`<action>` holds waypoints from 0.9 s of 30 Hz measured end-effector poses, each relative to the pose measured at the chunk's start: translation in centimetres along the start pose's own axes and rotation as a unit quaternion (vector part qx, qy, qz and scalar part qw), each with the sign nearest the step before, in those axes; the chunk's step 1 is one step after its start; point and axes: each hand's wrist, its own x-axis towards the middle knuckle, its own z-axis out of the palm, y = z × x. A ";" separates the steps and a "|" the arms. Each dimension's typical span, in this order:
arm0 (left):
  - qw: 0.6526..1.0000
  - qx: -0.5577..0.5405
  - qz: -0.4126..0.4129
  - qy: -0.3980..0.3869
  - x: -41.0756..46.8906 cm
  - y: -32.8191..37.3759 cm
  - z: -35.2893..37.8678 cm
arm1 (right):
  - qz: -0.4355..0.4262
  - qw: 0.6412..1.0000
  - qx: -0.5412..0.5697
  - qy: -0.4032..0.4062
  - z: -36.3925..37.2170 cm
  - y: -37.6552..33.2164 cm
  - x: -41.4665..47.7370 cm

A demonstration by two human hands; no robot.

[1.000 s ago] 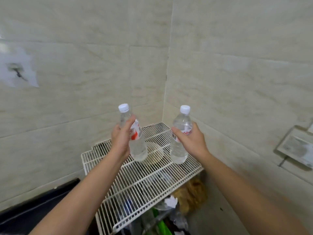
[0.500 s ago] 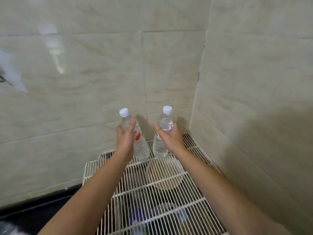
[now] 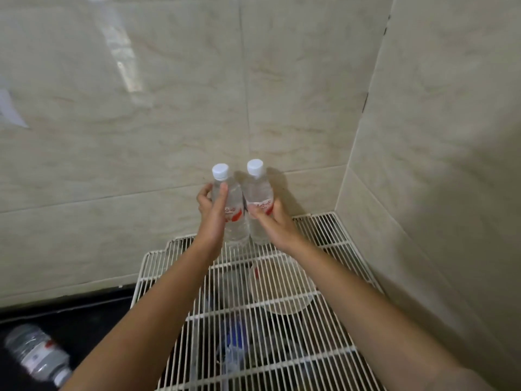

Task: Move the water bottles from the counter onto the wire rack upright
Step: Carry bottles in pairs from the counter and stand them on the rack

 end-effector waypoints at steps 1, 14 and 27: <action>1.000 -0.008 -0.010 -0.025 -0.1 -0.1 -0.6 | 0.014 1.000 -0.019 -0.017 -0.1 0.7 0.0; 0.981 0.175 0.032 -0.077 -1.5 -6.2 -3.6 | -0.019 0.988 -0.141 0.057 1.0 4.4 0.1; 0.909 0.405 0.095 -0.010 -5.4 0.7 -6.0 | -0.092 0.943 -0.307 0.093 -1.6 -1.2 -5.1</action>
